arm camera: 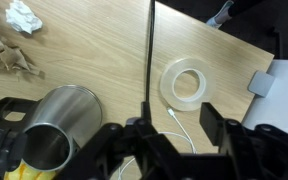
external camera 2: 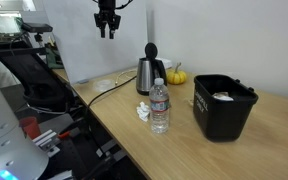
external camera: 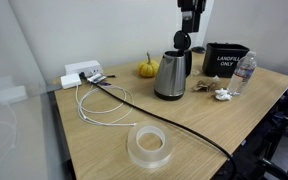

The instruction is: Press down on the top of the kettle to open the lid

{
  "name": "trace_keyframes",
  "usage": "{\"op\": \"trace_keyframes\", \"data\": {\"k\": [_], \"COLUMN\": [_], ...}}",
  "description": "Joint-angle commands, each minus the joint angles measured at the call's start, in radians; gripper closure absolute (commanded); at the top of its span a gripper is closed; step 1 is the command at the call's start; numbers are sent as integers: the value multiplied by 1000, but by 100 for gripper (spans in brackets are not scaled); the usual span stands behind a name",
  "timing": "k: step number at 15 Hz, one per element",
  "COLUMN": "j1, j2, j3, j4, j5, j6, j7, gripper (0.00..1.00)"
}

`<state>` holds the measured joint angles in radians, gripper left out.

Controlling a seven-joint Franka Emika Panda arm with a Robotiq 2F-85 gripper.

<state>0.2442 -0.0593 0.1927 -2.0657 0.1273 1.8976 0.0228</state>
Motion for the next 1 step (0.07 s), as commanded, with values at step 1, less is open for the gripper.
{"op": "trace_keyframes", "data": {"k": [1], "j1": [-10], "j2": [1], "j3": [10], "j4": [3], "j5": [0], "j6": [-3], "j7": [0], "gripper": [45]}}
